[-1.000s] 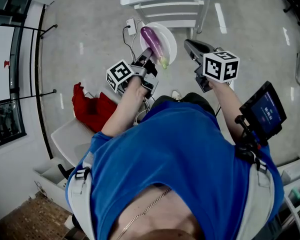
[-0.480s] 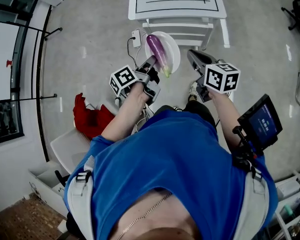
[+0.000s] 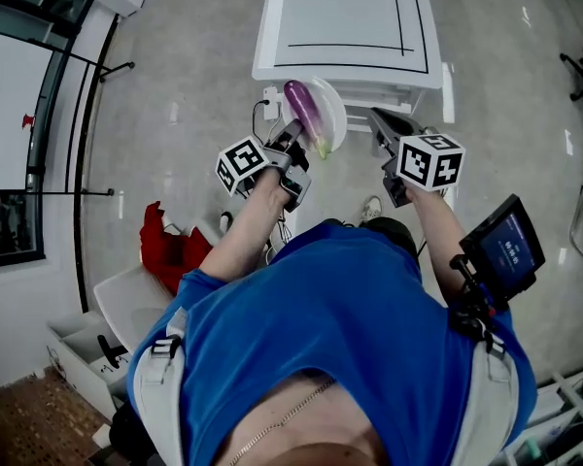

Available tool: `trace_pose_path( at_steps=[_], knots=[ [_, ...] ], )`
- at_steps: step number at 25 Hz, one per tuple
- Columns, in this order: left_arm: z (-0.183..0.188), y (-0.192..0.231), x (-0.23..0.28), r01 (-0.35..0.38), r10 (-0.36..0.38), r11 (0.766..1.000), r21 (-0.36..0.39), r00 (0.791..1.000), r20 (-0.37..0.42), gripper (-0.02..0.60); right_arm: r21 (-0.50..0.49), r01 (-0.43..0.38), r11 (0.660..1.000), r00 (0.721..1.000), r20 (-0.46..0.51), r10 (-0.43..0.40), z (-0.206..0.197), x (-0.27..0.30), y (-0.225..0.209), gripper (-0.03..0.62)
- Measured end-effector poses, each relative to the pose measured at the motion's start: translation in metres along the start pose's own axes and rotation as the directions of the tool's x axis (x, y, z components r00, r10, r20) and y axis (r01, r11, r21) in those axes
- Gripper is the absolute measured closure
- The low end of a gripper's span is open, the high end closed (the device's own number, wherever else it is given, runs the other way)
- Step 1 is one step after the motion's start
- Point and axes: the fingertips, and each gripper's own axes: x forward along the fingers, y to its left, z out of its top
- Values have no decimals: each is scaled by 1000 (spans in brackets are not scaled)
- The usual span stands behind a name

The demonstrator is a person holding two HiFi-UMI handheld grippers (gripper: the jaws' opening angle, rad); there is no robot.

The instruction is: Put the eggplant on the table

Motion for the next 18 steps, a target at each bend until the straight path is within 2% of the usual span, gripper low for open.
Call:
trace_pose_path(
  at_steps=[8, 18],
  knots=[
    [20, 1, 8, -15, 15, 1000, 10, 1000, 20, 557, -11, -10, 1000, 1000, -6, 10, 4, 15, -5, 592],
    [33, -8, 32, -1, 1, 999, 41, 1000, -15, 557, -5, 30, 1000, 999, 15, -30, 13, 18, -19, 592]
  ],
)
